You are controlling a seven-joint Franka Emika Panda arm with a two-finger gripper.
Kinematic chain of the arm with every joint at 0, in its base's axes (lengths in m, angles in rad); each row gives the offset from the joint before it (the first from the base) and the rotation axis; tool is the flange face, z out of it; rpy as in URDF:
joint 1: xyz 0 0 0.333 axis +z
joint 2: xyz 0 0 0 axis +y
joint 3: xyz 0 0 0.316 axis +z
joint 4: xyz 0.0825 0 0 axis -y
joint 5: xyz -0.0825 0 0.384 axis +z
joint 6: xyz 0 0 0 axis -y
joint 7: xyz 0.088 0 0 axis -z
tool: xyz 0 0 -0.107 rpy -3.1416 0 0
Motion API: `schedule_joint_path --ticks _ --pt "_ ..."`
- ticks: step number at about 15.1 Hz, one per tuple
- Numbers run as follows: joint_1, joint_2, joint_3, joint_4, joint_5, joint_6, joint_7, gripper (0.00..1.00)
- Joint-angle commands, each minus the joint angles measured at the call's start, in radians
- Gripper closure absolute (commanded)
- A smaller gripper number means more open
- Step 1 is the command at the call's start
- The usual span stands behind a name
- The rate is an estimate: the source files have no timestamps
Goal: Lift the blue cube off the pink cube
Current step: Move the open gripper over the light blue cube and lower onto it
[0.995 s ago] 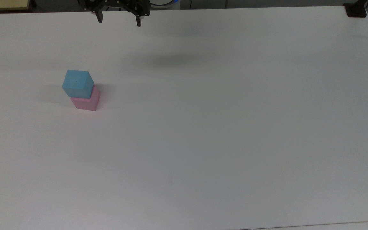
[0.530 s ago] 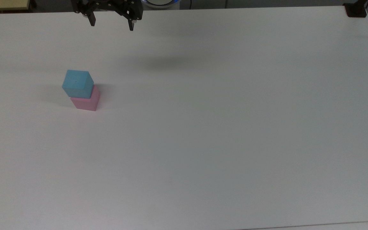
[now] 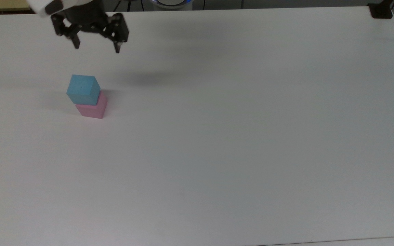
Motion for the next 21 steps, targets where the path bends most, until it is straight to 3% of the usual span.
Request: schedule_joint_path --ticks 1,6,11,12,13,14,15,17,19,21 --pt "-0.007 0.030 -0.065 -0.072 0.022 0.109 -0.136 0.00" --pt "-0.007 0.146 -0.099 -0.078 0.022 0.210 -0.172 0.00" --pt "-0.005 0.183 -0.099 -0.145 0.022 0.298 -0.170 0.00" --pt "-0.005 0.189 -0.099 -0.145 0.020 0.299 -0.179 0.14" --pt "-0.007 0.188 -0.100 -0.145 0.020 0.296 -0.225 0.46" --pt "-0.007 0.186 -0.108 -0.142 0.022 0.287 -0.250 0.70" --pt "-0.005 0.183 -0.117 -0.139 0.025 0.286 -0.252 0.82" --pt "-0.005 0.176 -0.123 -0.124 0.049 0.283 -0.253 0.84" --pt "-0.005 0.175 -0.172 -0.060 0.090 0.229 -0.279 0.84" --pt "-0.016 0.197 -0.213 0.000 0.209 0.229 -0.345 0.84"
